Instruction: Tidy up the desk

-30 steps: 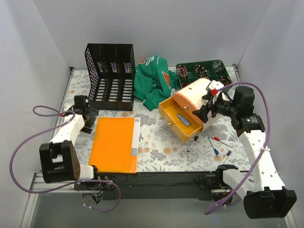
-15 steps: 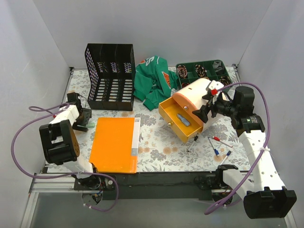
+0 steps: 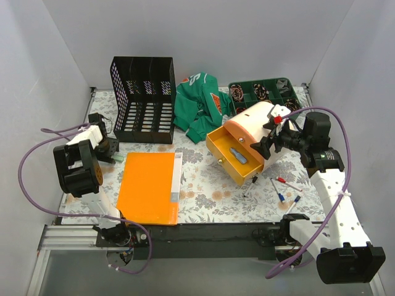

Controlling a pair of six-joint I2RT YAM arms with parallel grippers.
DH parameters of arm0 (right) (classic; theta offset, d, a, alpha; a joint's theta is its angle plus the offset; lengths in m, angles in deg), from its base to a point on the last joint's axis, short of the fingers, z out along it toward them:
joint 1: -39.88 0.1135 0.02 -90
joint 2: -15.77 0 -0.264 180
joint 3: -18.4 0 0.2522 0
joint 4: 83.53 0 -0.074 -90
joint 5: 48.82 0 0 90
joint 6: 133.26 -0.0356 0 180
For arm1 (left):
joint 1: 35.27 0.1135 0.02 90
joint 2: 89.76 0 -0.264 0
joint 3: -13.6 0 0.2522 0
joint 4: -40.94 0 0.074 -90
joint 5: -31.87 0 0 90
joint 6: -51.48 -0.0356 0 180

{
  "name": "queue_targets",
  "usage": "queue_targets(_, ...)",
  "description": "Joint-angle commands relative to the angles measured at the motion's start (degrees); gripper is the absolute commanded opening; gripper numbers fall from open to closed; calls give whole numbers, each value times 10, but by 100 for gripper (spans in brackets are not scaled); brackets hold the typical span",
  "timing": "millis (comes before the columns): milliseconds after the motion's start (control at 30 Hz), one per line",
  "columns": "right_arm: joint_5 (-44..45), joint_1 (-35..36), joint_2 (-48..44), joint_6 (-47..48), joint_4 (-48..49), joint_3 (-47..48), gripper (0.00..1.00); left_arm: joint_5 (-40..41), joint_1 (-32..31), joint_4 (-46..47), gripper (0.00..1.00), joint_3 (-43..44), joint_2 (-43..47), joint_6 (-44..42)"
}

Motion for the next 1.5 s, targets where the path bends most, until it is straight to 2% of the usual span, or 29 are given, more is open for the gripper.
queue_targets(0, 5, -1, -9, 4, 7, 7, 97, -2, 3, -31, 55, 4, -11, -3)
queue_targets(133, 7, -2, -11, 5, 7, 7, 97, 5, 2, -22, 54, -5, -12, -2)
queue_targets(200, 7, -1, -13, 5, 7, 6, 97, 1, 2, -22, 49, -3, -16, -11)
queue_targets(233, 7, -1, -14, 5, 7, 6, 97, -1, 2, -24, 43, 1, -18, -14)
queue_targets(433, 12, -1, -19, 7, 5, 7, 97, -9, 3, -22, 28, 6, -6, -45)
queue_targets(467, 12, -1, -20, 7, 5, 7, 97, -14, 4, -21, 21, 6, 0, -52)
queue_targets(667, 12, -1, -19, 8, 6, 5, 97, -44, 4, -17, 13, -16, 63, -80)
queue_targets(767, 10, 0, -19, 8, 6, 6, 97, -91, 5, 0, 11, -44, 133, -96)
queue_targets(900, 12, 1, -19, 9, 6, 5, 97, -215, 4, 43, 6, -121, 236, -117)
queue_targets(933, 12, 0, -19, 9, 6, 6, 97, -276, 4, 69, 4, -139, 275, -117)
queue_targets(1000, 12, 0, -18, 10, 6, 4, 97, -346, -1, 112, 2, -182, 313, -113)
queue_targets(1033, 11, 0, -18, 10, 6, 4, 97, -399, -10, 124, 2, -191, 344, -111)
queue_targets(1133, 10, 0, -19, 11, 6, 4, 97, -479, -52, 182, 3, -219, 395, -100)
queue_targets(1200, 12, 0, -19, 12, 6, 4, 97, -506, -86, 234, 4, -228, 415, -81)
queue_targets(1333, 13, 0, -21, 13, 7, 3, 97, -500, -225, 312, 4, -228, 434, -22)
queue_targets(1467, 13, 0, -21, 14, 8, 1, 97, -454, -335, 378, 4, -212, 412, 27)
